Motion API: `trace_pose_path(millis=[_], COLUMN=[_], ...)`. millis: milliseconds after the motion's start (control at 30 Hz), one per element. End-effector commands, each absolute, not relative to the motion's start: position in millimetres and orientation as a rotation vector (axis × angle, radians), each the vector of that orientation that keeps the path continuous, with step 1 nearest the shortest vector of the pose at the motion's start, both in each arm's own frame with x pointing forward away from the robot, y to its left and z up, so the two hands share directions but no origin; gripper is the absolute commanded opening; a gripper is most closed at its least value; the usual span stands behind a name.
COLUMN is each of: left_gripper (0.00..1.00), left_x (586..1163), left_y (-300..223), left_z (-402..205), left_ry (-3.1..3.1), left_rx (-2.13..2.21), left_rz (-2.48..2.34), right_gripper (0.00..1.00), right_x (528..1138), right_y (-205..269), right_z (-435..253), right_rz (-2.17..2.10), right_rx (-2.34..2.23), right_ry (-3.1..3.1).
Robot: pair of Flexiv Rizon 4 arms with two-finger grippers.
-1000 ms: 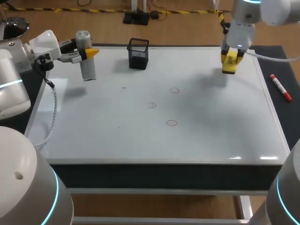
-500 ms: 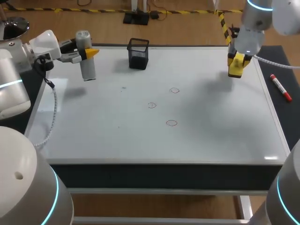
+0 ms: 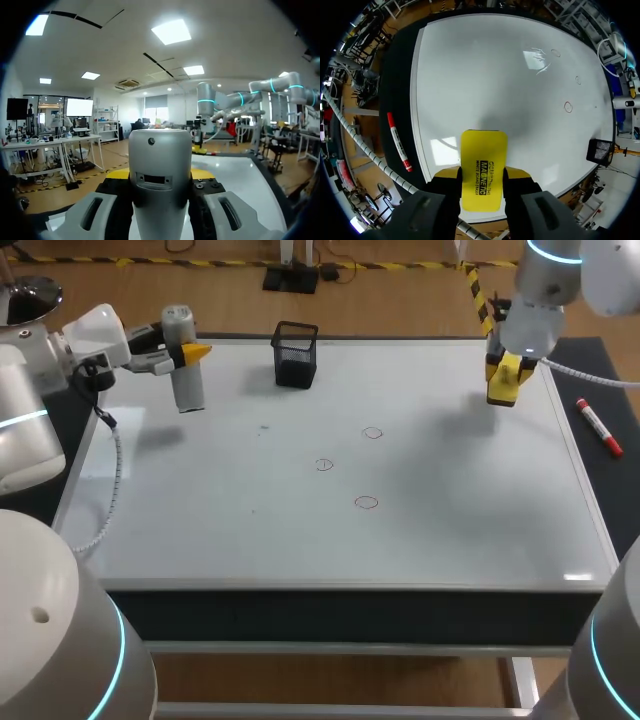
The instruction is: Pick up the inspection probe, press it on each red-marked spot on the whiteboard one by one, put down the probe, pick up the eraser, and wipe off all the red marks.
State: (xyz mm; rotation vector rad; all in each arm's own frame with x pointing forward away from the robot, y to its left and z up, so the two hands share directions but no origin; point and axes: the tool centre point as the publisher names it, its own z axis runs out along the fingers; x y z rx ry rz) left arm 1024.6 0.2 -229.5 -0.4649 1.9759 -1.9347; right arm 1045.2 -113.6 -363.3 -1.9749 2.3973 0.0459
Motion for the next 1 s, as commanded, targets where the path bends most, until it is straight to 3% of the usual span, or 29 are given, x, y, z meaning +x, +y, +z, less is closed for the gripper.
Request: trace_pose_path(millis=[33, 600, 1000], left_gripper=[0.0, 0.0, 0.0], left_x=[1022.0, 981.1, 940.2], left_y=[-24.9, -138.5, -178.1], left_z=[-223.5, -209.0, -218.4], left_ry=[1.998, 2.037, 2.002], left_rx=[-0.431, -0.204, -0.107], left_rz=[-1.925, -2.058, -2.211], right_gripper=[0.0, 0.0, 0.0], right_x=[1045.5, 1045.5, 1045.5], right_y=[-114.7, -114.7, -114.7], right_z=[-362.6, -362.6, -362.6], right_rz=[0.043, 0.043, 0.043], right_rx=[-1.979, -1.979, -1.979], right_ry=[2.395, 2.395, 2.395])
